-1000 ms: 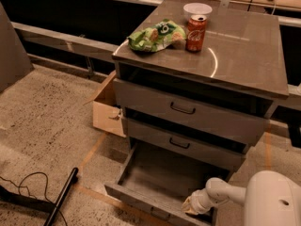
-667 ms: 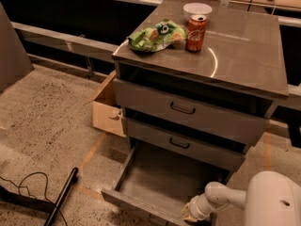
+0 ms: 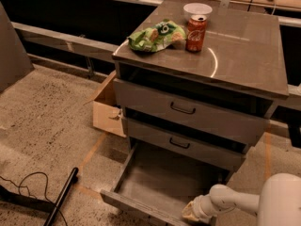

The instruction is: Open bottom drawer

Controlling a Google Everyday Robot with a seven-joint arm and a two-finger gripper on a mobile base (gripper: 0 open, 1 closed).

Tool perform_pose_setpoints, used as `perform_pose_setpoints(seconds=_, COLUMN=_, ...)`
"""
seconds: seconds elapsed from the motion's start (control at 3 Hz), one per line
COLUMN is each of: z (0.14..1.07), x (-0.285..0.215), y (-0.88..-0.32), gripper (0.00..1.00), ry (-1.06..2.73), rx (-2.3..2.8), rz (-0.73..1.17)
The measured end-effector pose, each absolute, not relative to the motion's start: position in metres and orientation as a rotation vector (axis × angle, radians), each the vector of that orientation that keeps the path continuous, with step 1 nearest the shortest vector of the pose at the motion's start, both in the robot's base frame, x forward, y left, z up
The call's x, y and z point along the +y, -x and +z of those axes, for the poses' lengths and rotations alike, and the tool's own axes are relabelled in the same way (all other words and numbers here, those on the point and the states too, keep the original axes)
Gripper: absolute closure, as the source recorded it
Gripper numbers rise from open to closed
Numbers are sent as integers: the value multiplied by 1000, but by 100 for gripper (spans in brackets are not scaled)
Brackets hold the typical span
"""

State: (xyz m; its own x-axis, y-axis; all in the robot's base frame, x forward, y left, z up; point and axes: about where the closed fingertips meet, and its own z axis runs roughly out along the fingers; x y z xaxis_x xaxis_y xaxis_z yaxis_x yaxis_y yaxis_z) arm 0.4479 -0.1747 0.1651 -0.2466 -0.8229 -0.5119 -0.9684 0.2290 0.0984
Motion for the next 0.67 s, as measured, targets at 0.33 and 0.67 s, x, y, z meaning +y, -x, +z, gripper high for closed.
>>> perform_pose_setpoints(seconds=0.33, z=197, x=-207, y=-456, gripper=100, ry=1522, rx=2237, rz=462)
perform_pose_setpoints(seconds=0.67, z=248, x=-252, y=-464, gripper=100, ry=1308, rx=2343, rz=304)
